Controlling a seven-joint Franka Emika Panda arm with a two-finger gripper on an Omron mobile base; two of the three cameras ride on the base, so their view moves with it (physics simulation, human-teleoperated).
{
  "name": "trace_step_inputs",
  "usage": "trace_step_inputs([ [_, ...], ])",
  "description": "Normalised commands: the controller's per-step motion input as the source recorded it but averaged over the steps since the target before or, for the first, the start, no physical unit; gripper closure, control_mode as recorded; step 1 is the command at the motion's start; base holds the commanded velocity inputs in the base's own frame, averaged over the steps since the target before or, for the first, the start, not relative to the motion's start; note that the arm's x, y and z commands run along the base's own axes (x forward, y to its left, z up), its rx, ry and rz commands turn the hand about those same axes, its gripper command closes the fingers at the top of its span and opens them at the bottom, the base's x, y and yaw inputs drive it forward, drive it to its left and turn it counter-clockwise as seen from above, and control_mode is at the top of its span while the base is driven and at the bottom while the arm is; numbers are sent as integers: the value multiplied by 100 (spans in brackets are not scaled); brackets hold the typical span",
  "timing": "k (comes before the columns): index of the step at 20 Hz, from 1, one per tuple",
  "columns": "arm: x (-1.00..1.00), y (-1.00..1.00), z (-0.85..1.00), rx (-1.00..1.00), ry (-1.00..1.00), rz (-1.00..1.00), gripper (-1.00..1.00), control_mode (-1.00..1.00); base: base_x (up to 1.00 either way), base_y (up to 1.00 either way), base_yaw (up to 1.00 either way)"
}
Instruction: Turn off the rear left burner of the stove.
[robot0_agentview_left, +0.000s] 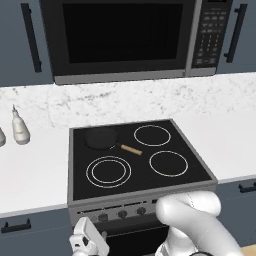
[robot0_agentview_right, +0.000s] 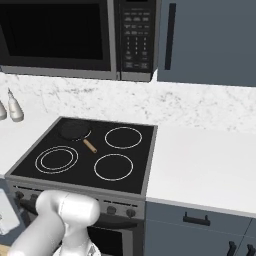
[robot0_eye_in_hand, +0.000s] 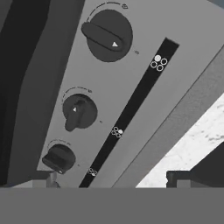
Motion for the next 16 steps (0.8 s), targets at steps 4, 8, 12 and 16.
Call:
trace_step_inputs([
  [4, 21, 0, -34, 5, -8, 0, -100, -100, 0, 0, 0],
  [8, 28, 0, -31, 0, -9, 0, -100, -100, 0, 0, 0],
  [12, 27, -1, -23, 0, -8, 0, -100, -100, 0, 0, 0],
  [16, 21, 0, -22, 1, -2, 0, -100, -100, 0, 0, 0],
])
